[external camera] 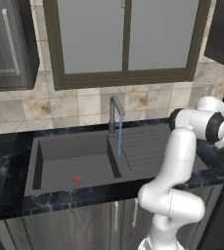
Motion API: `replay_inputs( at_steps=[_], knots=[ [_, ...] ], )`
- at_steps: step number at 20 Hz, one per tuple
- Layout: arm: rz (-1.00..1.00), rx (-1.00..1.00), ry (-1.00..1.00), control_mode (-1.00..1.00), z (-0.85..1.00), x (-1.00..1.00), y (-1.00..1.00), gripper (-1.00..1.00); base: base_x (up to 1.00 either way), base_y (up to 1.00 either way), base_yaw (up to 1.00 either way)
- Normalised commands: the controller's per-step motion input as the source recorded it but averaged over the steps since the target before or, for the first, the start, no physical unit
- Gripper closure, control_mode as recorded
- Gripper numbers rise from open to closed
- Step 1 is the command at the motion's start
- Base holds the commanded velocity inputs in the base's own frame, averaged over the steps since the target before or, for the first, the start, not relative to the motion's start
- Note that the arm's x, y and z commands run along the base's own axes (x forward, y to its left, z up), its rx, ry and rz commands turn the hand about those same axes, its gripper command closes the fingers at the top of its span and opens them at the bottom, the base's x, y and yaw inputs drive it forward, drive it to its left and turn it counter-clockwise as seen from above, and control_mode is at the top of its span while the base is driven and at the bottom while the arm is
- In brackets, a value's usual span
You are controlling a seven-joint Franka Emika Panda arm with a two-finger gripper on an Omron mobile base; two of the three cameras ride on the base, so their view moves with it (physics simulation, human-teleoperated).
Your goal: Soak the sponge with water for a few seconds and then drop it inside the sink.
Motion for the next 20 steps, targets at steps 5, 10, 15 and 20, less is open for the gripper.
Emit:
replay_inputs(
  at_steps=[5, 10, 15, 20],
  knots=[
    [0.02, 0.0, 0.01, -1.0, 0.01, 0.0, -0.08, -1.0, 0.0, 0.0, 0.0],
    [0.01, 0.0, 0.01, -1.0, 0.0, 0.01, -0.12, -1.0, 0.0, 0.0, 0.0],
    [0.0, 0.0, 0.02, -1.0, 0.0, 0.0, -0.15, -1.0, 0.0, 0.0, 0.0],
    [0.0, 0.0, 0.04, -1.0, 0.0, 0.0, -0.05, -1.0, 0.0, 0.0, 0.0]
  ],
)
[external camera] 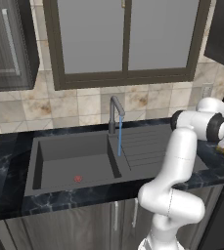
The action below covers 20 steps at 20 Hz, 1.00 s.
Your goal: Soak the sponge with water for a few seconds and then drop it inside the sink.
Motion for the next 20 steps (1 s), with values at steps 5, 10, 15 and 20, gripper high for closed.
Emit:
replay_inputs(
  at_steps=[5, 10, 15, 20],
  knots=[
    [0.0, 0.01, 0.04, -1.0, 0.0, 0.0, 0.0, -1.0, 0.0, 0.0, 0.0],
    [0.0, 0.0, 0.01, -1.0, 0.0, 0.0, 0.03, -1.0, 0.0, 0.0, 0.0],
    [0.0, 0.0, 0.0, -1.0, 0.0, 0.0, 0.0, -1.0, 0.0, 0.0, 0.0],
    [0.0, 0.0, 0.0, -1.0, 0.0, 0.0, 0.0, -1.0, 0.0, 0.0, 0.0]
  ],
)
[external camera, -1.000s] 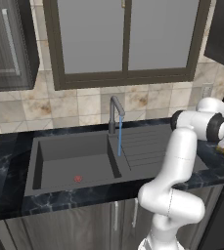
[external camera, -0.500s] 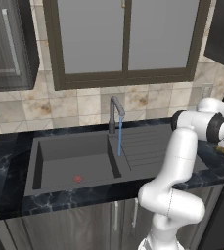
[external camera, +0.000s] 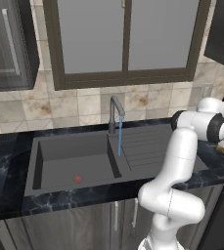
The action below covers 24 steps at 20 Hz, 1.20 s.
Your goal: Soak the sponge with water for a few seconds and then drop it inside the sink.
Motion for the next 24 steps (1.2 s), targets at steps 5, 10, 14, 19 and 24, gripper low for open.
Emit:
replay_inputs(
  at_steps=[5, 10, 14, 19, 24],
  knots=[
    [0.0, 0.0, 0.0, -1.0, -0.12, 0.0, 0.05, -1.0, 0.0, 0.0, 0.0],
    [0.0, 0.0, 0.0, -1.0, -0.34, 0.0, 0.09, -1.0, 0.0, 0.0, 0.0],
    [0.0, 0.0, 0.0, -1.0, -0.29, 0.0, 0.06, -1.0, 0.0, 0.0, 0.0],
    [0.0, 0.0, 0.0, -1.0, -0.08, 0.0, 0.0, -1.0, 0.0, 0.0, 0.0],
    [0.0, 0.0, 0.0, -1.0, 0.0, 0.0, 0.0, -1.0, 0.0, 0.0, 0.0]
  ],
)
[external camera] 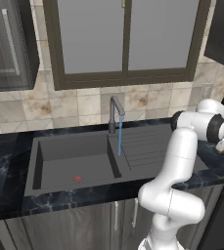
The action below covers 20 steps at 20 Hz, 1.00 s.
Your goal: Soak the sponge with water for a few seconds and then drop it inside the sink.
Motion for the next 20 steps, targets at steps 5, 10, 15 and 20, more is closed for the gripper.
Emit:
replay_inputs(
  at_steps=[5, 10, 15, 20],
  knots=[
    [0.0, 0.0, 0.0, -1.0, 0.0, 0.0, 0.0, 1.0, 0.0, 0.0, 0.0],
    [0.0, 0.0, 0.0, -1.0, 0.0, 0.0, 0.0, 1.0, 0.0, 0.0, 0.0],
    [0.0, 0.0, 0.0, -1.0, 0.0, 0.0, 0.0, 1.0, 0.0, 0.0, 0.0],
    [0.0, 0.0, 0.0, -1.0, 0.12, 0.0, 0.16, 1.0, 0.0, 0.0, 0.0]
  ],
)
